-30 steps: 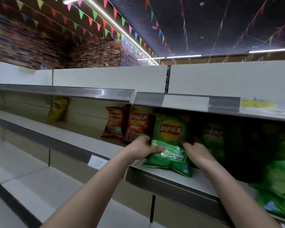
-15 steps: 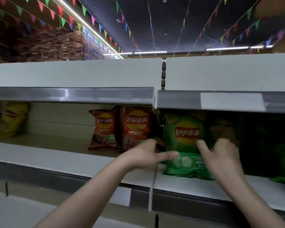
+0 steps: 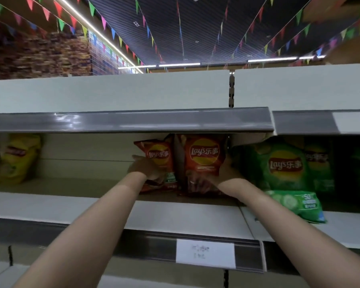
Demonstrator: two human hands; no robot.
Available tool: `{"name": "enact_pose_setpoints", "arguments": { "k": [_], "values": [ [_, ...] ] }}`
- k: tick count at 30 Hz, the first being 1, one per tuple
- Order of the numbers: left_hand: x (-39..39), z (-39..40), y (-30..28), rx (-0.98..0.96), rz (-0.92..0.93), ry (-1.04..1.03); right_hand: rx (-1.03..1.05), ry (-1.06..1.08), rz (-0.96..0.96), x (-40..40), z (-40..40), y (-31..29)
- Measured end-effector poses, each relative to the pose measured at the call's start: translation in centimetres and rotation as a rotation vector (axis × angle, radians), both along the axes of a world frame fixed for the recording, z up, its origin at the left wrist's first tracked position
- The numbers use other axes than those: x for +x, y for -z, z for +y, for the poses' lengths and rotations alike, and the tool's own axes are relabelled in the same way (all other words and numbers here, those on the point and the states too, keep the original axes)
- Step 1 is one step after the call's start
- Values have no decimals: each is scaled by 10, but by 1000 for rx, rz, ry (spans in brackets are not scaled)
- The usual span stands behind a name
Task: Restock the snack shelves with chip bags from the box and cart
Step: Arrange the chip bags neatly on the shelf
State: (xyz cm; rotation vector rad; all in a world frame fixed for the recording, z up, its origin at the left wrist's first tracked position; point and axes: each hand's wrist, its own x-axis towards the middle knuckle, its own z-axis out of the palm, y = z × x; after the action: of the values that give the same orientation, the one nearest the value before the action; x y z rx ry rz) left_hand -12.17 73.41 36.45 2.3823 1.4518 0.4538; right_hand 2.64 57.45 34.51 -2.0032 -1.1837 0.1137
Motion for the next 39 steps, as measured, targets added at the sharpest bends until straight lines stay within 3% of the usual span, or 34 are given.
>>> {"name": "enact_pose_setpoints", "arguments": {
  "k": [6, 11, 14, 18, 21, 23, 25, 27, 28, 30, 32, 36, 38, 39],
  "values": [
    [-10, 29, 17, -46, -296, 232, 28, 22, 27, -3, 44, 11],
    [-63, 76, 15, -95, -305, 111, 76, -65, 56, -39, 75, 16],
    [-93, 103, 15, -85, -412, 17, 61, -90, 25, -60, 105, 17],
    [-109, 129, 27, -96, -580, 19, -2, 4, -36, -77, 123, 18],
    [-98, 126, 28, -143, -536, 34, -23, -21, 19, -77, 108, 12],
    [-83, 108, 20, -20, -380, -128, -135, -38, 28, -75, 87, 6],
    [-70, 65, 9, 203, -357, -267, -159, -68, 13, -74, 54, 3],
    [-59, 17, 0, 476, -247, -180, -77, -81, 6, -73, 7, 1],
    [-51, -7, -2, 461, -197, -86, -16, -72, 7, -73, -18, 0],
    [-32, -62, -6, 337, 0, 134, 158, -89, 12, -65, -68, 0],
    [-5, -105, -7, 199, -2, 338, 349, -123, 30, -50, -117, -1],
    [58, -147, 0, -387, -468, 612, 697, 208, -161, 23, -183, -3],
    [90, -158, 2, -549, -609, 646, 660, 264, -125, 55, -193, -11],
    [103, -163, 4, -595, -671, 651, 539, 221, -62, 71, -192, -12]
  ]
}}
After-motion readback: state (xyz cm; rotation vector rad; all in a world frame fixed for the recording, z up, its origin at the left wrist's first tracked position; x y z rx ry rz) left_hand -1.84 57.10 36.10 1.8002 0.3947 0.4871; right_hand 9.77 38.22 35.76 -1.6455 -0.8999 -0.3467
